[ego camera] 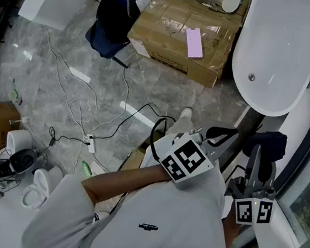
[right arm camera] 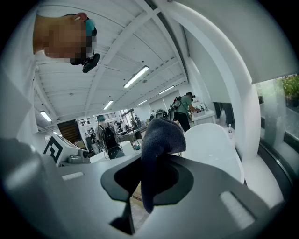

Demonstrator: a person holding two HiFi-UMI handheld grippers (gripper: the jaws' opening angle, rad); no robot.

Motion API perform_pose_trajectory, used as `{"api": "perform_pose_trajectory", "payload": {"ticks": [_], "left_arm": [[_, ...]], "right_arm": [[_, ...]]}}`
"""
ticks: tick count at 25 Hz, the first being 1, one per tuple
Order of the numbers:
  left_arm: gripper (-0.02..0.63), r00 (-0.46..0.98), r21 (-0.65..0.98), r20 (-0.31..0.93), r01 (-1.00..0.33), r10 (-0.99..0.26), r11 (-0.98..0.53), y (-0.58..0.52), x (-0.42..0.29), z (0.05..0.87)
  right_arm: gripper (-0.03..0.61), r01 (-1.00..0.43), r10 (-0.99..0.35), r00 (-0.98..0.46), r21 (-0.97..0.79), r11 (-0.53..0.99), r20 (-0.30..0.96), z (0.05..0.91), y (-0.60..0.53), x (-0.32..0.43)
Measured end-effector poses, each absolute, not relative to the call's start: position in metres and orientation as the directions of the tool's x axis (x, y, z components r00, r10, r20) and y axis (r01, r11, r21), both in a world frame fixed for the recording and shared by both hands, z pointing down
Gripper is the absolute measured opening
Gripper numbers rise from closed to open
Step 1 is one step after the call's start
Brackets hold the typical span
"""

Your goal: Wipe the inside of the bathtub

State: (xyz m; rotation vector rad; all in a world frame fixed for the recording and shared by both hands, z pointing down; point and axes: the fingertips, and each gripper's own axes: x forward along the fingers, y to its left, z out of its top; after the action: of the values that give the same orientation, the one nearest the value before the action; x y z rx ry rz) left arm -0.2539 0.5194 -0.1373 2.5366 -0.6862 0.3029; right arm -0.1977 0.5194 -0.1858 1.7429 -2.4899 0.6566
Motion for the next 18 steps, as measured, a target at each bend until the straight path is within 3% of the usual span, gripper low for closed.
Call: {"api": "perform_pose_trajectory", "payload": {"ticks": [9,18], "left_arm": [[-0.005,0.864,0.373,0.370,-0.476,-0.343,-0.797,0.581,-0.163,-0.141],[-0.005,0.828,0.353,0.400,-0.534,-0.393,-0.768,0.620,-0.128,-0.143]], "right_arm": [[0.043,-0.902,-0.922,-0.285,-0.399,0.164,0.264,-0.171,0.603,-0.102],[0.046,-0.893,-0.939,-0.254,-0.430,0.136,0.230,-0.163,0.647,-0.051]]}}
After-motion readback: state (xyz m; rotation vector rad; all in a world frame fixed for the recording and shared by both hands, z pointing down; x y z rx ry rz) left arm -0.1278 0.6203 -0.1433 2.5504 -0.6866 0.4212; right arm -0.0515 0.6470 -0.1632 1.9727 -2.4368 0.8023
